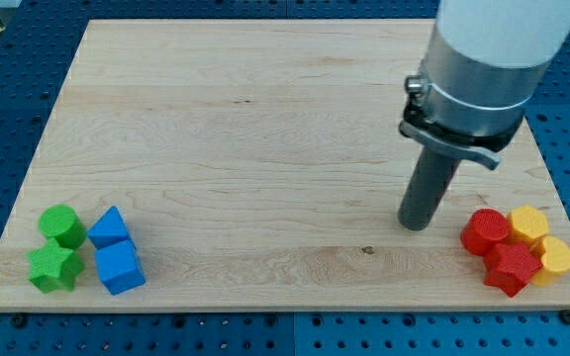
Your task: Slightly push the yellow hexagon into the yellow heart
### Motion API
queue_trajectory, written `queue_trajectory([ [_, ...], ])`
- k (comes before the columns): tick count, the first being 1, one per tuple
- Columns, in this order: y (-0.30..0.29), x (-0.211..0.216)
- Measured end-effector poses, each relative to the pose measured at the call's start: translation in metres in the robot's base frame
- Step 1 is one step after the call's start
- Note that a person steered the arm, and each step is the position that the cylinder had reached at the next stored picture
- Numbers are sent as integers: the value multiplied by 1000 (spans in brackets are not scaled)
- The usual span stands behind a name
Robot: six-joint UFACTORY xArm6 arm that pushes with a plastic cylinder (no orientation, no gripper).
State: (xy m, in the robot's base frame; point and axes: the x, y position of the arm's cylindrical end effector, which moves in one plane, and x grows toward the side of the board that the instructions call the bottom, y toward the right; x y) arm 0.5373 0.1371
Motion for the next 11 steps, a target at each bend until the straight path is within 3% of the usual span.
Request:
queue_trajectory([
  [5,55,-16],
  [9,139,-16],
  [11,190,14],
])
